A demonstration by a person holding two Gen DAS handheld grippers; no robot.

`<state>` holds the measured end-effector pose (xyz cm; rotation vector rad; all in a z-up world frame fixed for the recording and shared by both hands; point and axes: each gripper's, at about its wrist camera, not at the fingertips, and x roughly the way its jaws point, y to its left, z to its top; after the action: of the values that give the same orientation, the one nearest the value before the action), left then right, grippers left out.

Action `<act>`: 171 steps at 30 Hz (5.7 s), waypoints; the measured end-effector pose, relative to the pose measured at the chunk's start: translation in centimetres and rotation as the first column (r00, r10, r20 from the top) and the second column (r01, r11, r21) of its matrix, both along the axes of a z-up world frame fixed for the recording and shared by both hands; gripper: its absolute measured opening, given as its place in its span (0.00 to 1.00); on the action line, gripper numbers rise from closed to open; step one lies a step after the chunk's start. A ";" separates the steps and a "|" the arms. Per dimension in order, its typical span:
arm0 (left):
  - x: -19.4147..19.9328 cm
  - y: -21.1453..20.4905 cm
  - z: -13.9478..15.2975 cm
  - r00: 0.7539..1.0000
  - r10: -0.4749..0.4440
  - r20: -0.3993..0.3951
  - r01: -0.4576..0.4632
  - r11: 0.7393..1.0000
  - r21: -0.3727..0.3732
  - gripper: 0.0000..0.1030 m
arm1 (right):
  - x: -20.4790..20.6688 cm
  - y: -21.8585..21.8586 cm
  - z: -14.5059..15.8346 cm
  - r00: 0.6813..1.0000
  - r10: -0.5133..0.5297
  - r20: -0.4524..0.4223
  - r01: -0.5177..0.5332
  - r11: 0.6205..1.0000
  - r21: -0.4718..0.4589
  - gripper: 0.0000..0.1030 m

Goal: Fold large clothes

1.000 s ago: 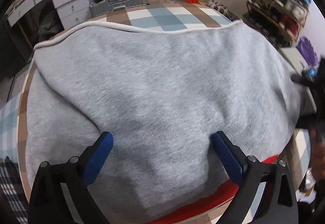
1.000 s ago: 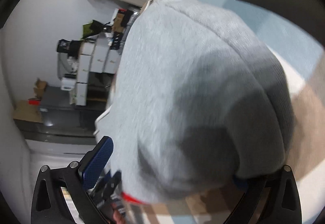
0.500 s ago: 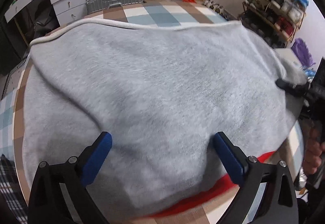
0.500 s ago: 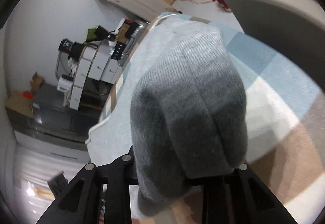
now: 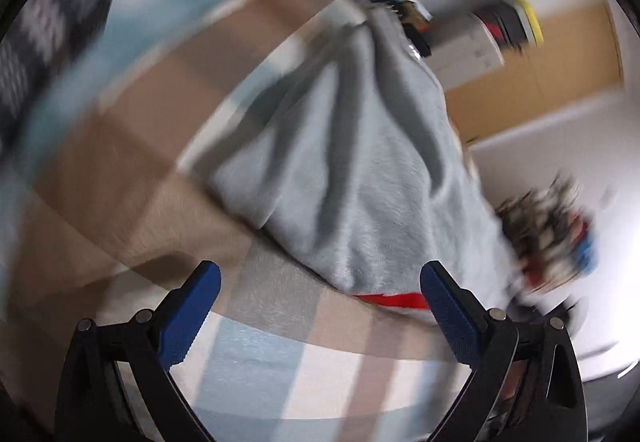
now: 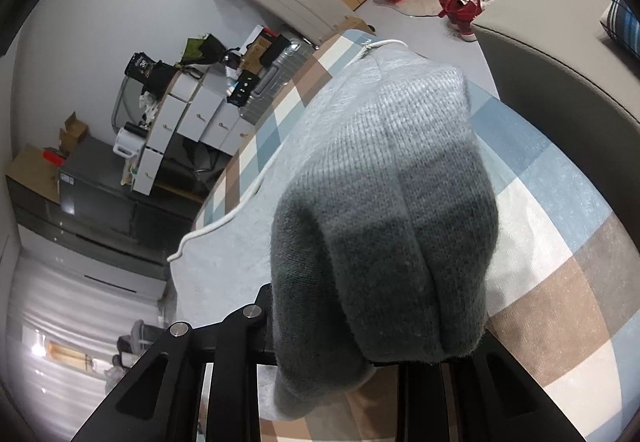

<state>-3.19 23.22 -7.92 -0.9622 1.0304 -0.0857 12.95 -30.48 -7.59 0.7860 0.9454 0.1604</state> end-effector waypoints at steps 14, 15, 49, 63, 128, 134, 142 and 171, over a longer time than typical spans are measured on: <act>3.8 -0.3 -0.3 0.997 0.057 0.054 -0.054 0.997 -0.058 0.98 | 0.2 -0.2 -0.4 1.000 0.011 -0.010 -0.011 1.000 0.002 0.25; 4.2 -0.3 -0.1 0.998 0.048 0.052 -0.046 0.998 -0.042 0.98 | 0.2 -0.2 -0.4 1.000 0.014 -0.009 -0.014 1.000 -0.002 0.25; -6.9 -2.2 2.9 0.979 -0.051 0.195 0.034 0.995 0.094 0.14 | -8.4 -3.8 -1.3 0.993 0.111 0.034 -0.111 0.994 -0.002 0.24; -15.1 -0.1 3.8 0.987 -0.003 0.158 -0.038 0.966 0.255 0.22 | -13.2 -5.4 -1.3 0.975 0.204 -0.088 -0.204 0.979 -0.001 0.73; -0.4 -2.5 -0.1 0.989 -0.107 0.100 0.044 0.871 0.490 0.56 | 5.2 22.3 -1.6 0.573 0.705 -0.419 -0.592 0.002 -0.806 0.97; -0.4 -1.6 -0.6 0.993 -0.083 0.078 0.037 0.882 0.469 0.56 | 6.0 23.9 -3.9 0.467 0.726 -0.504 -0.684 -0.064 -0.726 0.55; -0.1 -2.7 -0.7 0.990 -0.119 0.071 0.074 0.886 0.457 0.56 | 6.9 24.3 -4.2 0.515 0.697 -0.499 -0.654 -0.057 -0.754 0.15; -0.4 -3.1 -1.1 0.990 -0.128 0.056 0.096 0.913 0.395 0.56 | 5.5 24.9 -2.9 0.320 0.845 -0.428 -0.831 0.033 -0.555 0.44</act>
<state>-3.56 20.09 -9.03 -0.5293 0.9806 -0.0112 18.44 -5.62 -10.54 -0.6779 1.2418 0.8162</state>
